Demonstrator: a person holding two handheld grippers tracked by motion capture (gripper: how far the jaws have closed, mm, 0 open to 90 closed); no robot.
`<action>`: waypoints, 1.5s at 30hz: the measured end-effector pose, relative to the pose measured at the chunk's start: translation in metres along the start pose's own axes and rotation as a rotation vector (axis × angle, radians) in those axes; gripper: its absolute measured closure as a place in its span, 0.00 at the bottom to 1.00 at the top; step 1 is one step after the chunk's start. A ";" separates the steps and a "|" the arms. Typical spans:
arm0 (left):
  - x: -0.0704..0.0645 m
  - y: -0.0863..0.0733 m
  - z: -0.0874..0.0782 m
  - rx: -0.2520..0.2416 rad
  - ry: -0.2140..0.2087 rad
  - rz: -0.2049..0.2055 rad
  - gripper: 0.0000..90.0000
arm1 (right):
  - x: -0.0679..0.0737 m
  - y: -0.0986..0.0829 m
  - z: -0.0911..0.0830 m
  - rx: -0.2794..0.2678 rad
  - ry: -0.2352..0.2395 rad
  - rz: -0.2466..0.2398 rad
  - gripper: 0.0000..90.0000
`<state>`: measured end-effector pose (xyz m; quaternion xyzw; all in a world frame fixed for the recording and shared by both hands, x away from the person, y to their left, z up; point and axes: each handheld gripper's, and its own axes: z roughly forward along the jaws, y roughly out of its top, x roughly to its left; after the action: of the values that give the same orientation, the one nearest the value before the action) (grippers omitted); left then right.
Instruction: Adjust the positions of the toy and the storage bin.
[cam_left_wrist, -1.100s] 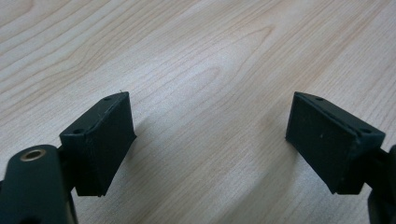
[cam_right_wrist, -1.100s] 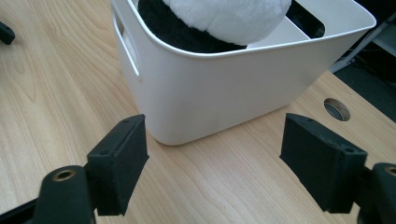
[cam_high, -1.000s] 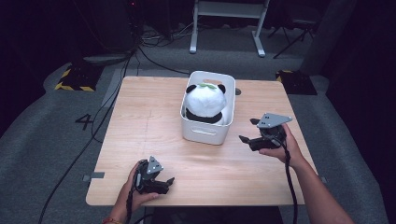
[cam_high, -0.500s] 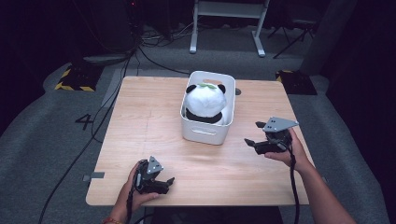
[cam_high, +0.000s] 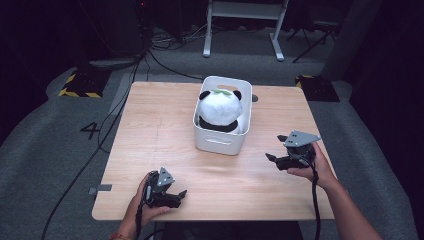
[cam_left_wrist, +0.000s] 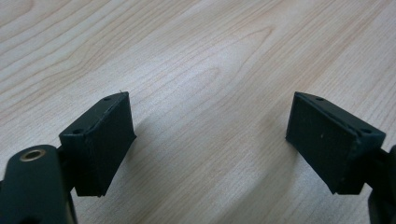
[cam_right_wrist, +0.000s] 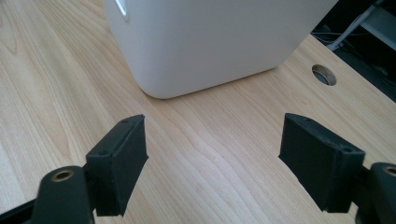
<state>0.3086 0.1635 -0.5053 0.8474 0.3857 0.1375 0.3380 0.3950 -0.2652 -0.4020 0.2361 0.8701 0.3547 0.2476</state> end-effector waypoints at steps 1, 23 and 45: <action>0.000 0.000 0.000 0.000 0.000 0.000 0.17 | 0.000 -0.001 -0.001 0.001 -0.005 0.002 0.25; 0.000 0.000 0.000 0.000 -0.001 0.000 0.17 | -0.002 -0.032 -0.011 0.036 -0.024 0.023 0.25; 0.000 0.000 0.000 0.001 -0.001 -0.004 0.17 | -0.005 -0.073 -0.022 0.076 -0.044 0.056 0.25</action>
<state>0.3086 0.1631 -0.5054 0.8469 0.3872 0.1362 0.3382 0.3690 -0.3258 -0.4406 0.2773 0.8704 0.3229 0.2473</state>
